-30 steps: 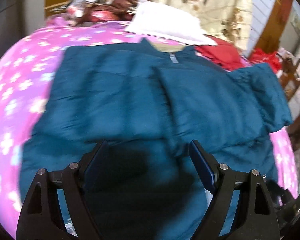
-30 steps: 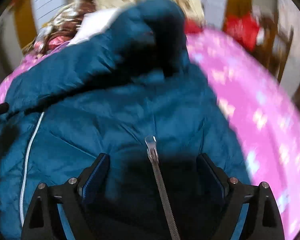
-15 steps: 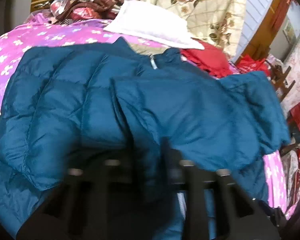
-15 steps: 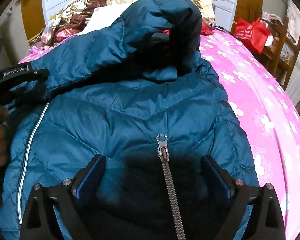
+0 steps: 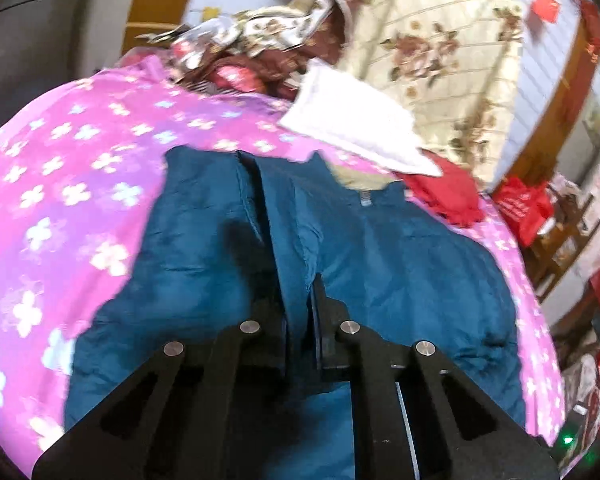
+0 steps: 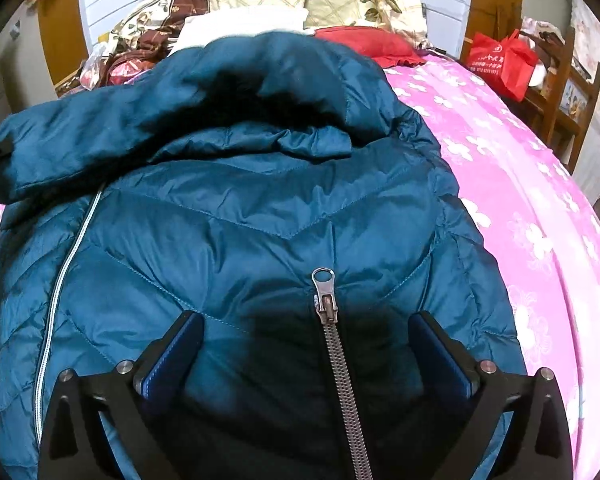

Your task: Fold large clothes

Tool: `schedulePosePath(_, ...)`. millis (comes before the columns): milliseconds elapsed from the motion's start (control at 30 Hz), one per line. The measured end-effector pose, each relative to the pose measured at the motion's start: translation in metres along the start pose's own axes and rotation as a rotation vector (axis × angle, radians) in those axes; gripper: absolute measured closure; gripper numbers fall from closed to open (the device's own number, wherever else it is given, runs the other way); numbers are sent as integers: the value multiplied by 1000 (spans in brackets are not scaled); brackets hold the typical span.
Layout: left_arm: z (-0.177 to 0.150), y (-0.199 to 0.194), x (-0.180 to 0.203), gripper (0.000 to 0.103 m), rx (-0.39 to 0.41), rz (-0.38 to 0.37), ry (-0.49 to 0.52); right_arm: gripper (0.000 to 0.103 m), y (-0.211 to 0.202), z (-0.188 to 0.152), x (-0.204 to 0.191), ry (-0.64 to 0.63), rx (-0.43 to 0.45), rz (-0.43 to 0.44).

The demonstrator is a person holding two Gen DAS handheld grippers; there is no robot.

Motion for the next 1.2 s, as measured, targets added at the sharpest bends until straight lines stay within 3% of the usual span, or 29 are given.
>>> schedulePosePath(100, -12, 21, -23, 88, -86, 89, -35, 0, 1, -1, 1, -2, -13, 20)
schedulePosePath(167, -12, 18, -34, 81, -81, 112, -76, 0, -1, -1, 2, -10, -18, 38)
schedulePosePath(233, -3, 1, -37, 79, -11, 160, -87, 0, -4, 1, 6, 6, -18, 72)
schedulePosePath(300, 8, -23, -33, 65, 93, 200, -77, 2, -19, 9, 21, 81, 36, 127)
schedulePosePath(367, 13, -35, -23, 39, 151, 192, -64, 2, -40, 23, 40, 147, 149, 164)
schedulePosePath(433, 15, -28, -4, 38, 153, 173, 16, 2, -53, 48, 58, 167, 254, 138)
schedulePosePath(500, 14, -7, 15, 38, 116, 176, 124, 2, -47, 79, 66, 162, 271, 121)
schedulePosePath(567, 8, 15, 24, 38, 80, 209, 193, 2, -38, 116, 65, 154, 299, 151)
schedulePosePath(633, -4, 40, 18, 38, -8, 229, 195, 2, -19, 150, 52, 101, 296, 219)
schedulePosePath(733, -17, 57, 0, 37, -72, 267, 147, 2, 29, 171, 29, 7, 225, 293)
schedulePosePath(833, -22, 60, -10, 36, -116, 260, 113, 0, 101, 150, 30, -14, 7, 255)
schedulePosePath(867, -24, 60, -11, 36, -120, 265, 111, 0, 101, 151, 32, -4, 27, 269)
schedulePosePath(967, -25, 59, -11, 36, -123, 277, 97, 2, 94, 159, 33, -32, -26, 239)
schedulePosePath(1033, -27, 58, -10, 36, -123, 290, 99, 6, 70, 184, 34, -46, 68, 216)
schedulePosePath(1100, -27, 57, -7, 36, -123, 300, 106, 6, 55, 209, 39, 16, 169, 210)
schedulePosePath(1200, -27, 58, -7, 35, -125, 302, 105, 6, 60, 236, 27, 92, 192, 260)
Point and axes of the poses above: each gripper's, at about its wrist camera, not at the fingertips, and y roughly the way its jaws point, x to its right, z to its top, the point moved 5 cm from there along y, roughly the way its jaws point
